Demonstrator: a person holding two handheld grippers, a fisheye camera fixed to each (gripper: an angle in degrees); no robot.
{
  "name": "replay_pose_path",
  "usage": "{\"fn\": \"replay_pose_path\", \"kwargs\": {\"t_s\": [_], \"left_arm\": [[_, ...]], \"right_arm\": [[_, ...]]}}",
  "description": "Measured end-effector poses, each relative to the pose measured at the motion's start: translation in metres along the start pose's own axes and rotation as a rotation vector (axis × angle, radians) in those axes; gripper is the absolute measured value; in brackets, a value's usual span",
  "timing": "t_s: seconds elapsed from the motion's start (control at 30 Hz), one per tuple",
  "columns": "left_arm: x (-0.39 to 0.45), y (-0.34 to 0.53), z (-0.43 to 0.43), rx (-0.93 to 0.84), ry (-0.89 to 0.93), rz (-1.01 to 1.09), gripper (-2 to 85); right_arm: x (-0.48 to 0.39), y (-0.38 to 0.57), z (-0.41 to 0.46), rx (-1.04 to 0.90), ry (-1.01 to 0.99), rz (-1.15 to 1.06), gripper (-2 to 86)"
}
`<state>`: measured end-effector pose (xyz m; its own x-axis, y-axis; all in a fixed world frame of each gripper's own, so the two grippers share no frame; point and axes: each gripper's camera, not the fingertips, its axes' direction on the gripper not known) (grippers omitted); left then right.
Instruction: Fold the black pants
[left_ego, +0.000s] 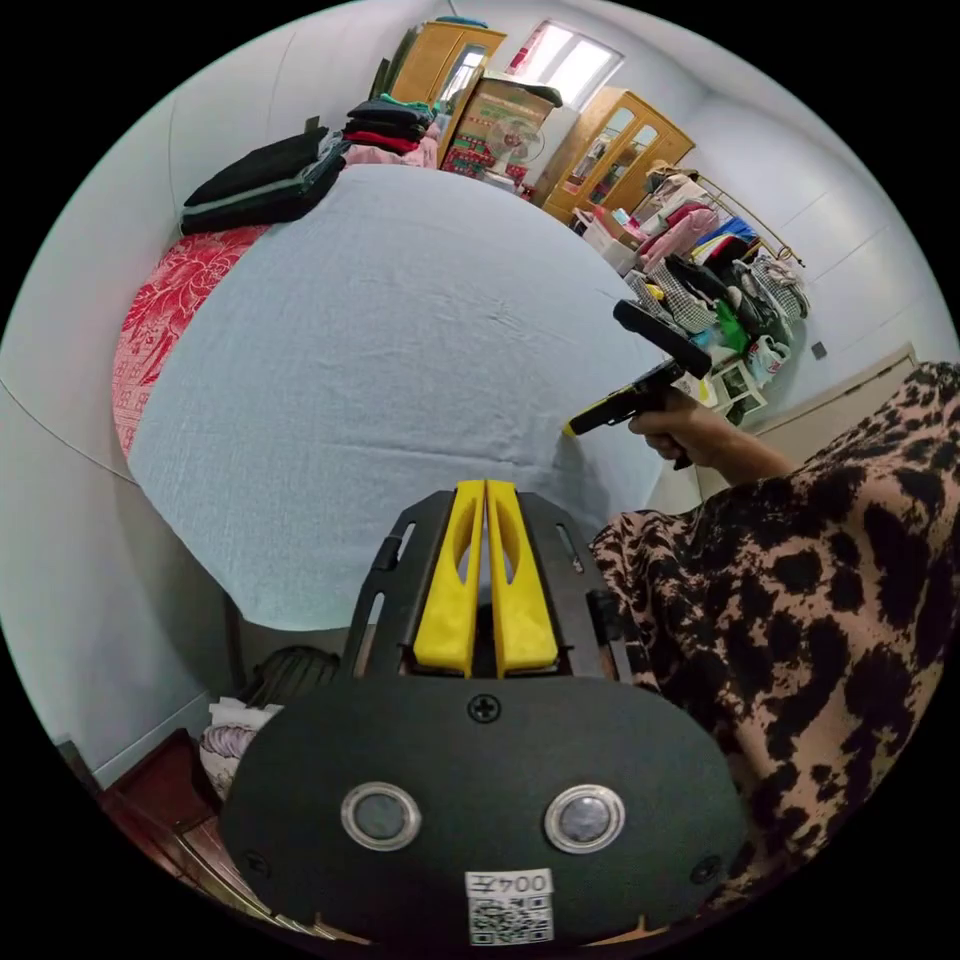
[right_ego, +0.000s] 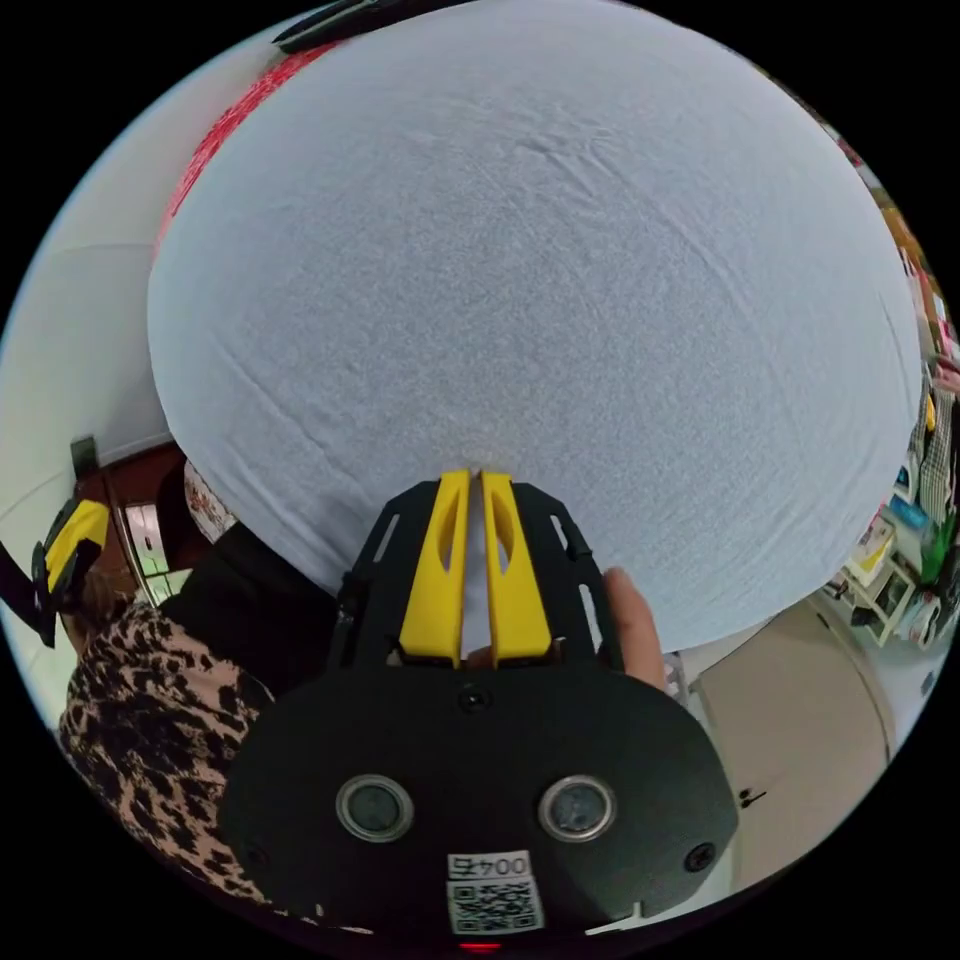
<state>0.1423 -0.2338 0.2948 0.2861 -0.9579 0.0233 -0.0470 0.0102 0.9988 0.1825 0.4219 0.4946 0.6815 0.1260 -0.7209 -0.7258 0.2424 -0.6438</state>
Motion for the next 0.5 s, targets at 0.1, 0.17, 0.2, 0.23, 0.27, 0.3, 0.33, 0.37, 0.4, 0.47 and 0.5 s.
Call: {"fn": "replay_pose_path", "kwargs": {"t_s": [0.1,0.17,0.2,0.23,0.27,0.3,0.33,0.37,0.4,0.47,0.5], "left_arm": [[-0.011,-0.01,-0.002,-0.01,0.016,-0.011,0.1],[-0.022,-0.021,-0.005,-0.004,0.042,-0.015,0.1],[-0.029,-0.03,-0.007,0.003,0.058,-0.009,0.1],[-0.035,-0.039,-0.009,0.005,0.071,0.006,0.1],[-0.039,-0.044,-0.009,0.004,0.076,0.017,0.1],[-0.045,-0.054,-0.009,-0.003,0.089,0.043,0.1],[-0.051,-0.063,-0.009,-0.01,0.104,0.076,0.1],[-0.054,-0.067,-0.01,-0.015,0.111,0.093,0.1],[-0.061,-0.075,-0.01,-0.033,0.126,0.126,0.1],[-0.074,-0.087,-0.012,-0.06,0.156,0.157,0.2],[-0.084,-0.093,-0.017,-0.055,0.177,0.174,0.2]], "right_arm": [[0.013,-0.011,0.003,-0.014,-0.037,-0.015,2.2],[0.022,-0.016,0.004,-0.014,-0.062,0.017,2.0],[0.027,-0.018,0.006,-0.01,-0.079,0.059,2.0],[0.029,-0.02,0.006,-0.014,-0.082,0.07,2.0],[0.031,-0.023,0.008,-0.018,-0.076,0.075,1.9],[0.031,-0.026,0.009,-0.021,-0.059,0.066,1.9],[0.031,-0.028,0.009,-0.023,-0.05,0.067,1.9],[0.031,-0.03,0.011,-0.026,-0.035,0.076,1.8],[0.031,-0.032,0.012,-0.025,-0.012,0.082,1.6],[0.028,-0.035,0.014,-0.026,0.032,0.07,1.3],[0.028,-0.037,0.015,-0.027,0.053,0.061,1.1]]}}
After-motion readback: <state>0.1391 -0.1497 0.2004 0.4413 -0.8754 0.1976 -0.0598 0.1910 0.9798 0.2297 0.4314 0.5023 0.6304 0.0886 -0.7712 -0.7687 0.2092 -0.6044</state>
